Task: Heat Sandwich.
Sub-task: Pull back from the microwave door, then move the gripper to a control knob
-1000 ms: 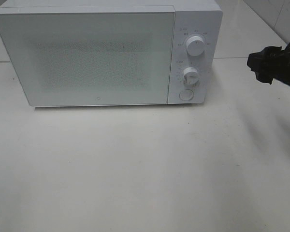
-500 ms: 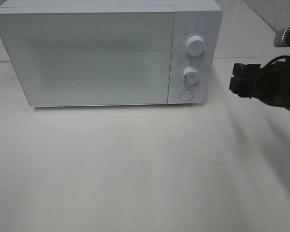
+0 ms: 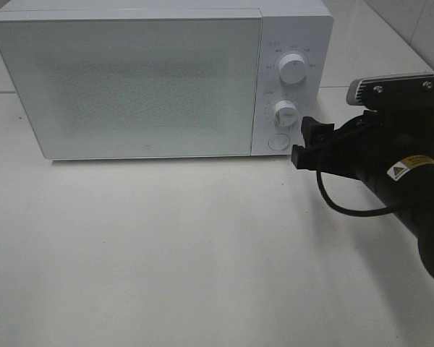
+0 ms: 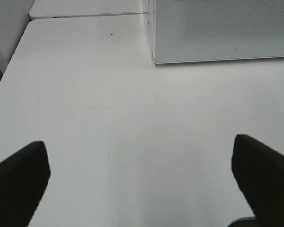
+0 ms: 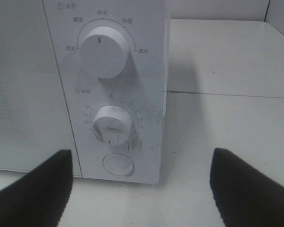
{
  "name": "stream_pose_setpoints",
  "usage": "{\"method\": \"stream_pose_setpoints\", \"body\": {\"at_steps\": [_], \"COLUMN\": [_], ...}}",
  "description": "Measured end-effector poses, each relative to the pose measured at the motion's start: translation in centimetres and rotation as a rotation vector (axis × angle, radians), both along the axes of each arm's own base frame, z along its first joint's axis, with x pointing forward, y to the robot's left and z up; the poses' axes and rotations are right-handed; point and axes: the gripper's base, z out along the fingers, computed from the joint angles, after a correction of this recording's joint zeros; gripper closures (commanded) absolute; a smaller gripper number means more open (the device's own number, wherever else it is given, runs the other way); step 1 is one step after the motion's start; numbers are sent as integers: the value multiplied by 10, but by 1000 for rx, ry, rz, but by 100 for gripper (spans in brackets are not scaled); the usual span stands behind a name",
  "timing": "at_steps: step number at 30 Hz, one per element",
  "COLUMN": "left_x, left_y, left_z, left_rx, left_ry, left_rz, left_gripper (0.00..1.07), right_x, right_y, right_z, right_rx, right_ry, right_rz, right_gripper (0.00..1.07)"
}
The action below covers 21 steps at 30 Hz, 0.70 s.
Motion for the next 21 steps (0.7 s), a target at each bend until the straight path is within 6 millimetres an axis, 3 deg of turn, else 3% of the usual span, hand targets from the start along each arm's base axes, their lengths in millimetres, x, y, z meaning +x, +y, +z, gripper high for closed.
{"method": "stream_pose_setpoints", "body": {"at_steps": [8, 21], "left_x": [0, 0], "left_y": [0, 0], "left_z": [0, 0], "left_rx": [0, 0], "left_ry": [0, 0], "left_rz": [0, 0], "left_gripper": [5, 5], "right_x": [3, 30], "right_y": [8, 29], "right_z": [-7, -23], "right_rx": [6, -3], "right_ry": [12, 20], "right_rz": [-27, -37], "right_gripper": [31, 31]}}
